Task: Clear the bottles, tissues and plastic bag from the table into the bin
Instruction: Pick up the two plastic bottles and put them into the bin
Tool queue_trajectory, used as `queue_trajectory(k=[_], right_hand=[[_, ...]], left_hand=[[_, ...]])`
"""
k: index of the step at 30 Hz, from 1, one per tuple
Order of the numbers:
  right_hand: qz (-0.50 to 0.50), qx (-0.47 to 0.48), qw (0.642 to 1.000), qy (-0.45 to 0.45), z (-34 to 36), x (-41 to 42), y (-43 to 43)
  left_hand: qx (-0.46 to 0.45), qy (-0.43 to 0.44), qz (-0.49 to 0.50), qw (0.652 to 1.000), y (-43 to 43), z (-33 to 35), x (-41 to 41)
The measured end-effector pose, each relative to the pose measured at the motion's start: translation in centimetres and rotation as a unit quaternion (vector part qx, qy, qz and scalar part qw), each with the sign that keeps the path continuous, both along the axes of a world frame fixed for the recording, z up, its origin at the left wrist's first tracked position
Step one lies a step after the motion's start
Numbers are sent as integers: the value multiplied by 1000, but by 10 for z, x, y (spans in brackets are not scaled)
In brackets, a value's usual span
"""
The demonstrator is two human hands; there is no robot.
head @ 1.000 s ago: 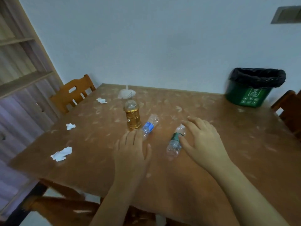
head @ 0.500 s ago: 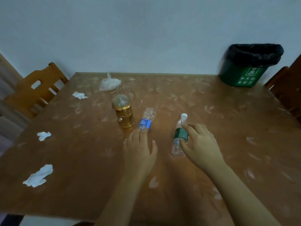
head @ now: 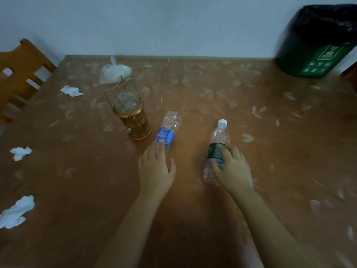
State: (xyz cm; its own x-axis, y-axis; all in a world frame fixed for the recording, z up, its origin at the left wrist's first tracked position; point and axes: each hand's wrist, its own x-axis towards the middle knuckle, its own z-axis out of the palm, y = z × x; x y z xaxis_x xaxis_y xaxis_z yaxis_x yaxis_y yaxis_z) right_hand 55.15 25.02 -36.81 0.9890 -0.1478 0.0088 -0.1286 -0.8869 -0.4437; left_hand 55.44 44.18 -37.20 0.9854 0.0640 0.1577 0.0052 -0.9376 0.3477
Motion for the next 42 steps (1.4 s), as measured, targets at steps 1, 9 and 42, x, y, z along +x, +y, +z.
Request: queue_trajectory(k=[1,9,42], right_hand=[[-9,-1,1000,6,-5,2,0],[-46,17,997,57,-29,12,3],[-144,339,928,56,-36,-25,6]], left_hand=[[0,4,2,1000,1,-5,2],[-15,50,39,998,10,-30,16],[-330,84,176,924,-3,-22,-18]])
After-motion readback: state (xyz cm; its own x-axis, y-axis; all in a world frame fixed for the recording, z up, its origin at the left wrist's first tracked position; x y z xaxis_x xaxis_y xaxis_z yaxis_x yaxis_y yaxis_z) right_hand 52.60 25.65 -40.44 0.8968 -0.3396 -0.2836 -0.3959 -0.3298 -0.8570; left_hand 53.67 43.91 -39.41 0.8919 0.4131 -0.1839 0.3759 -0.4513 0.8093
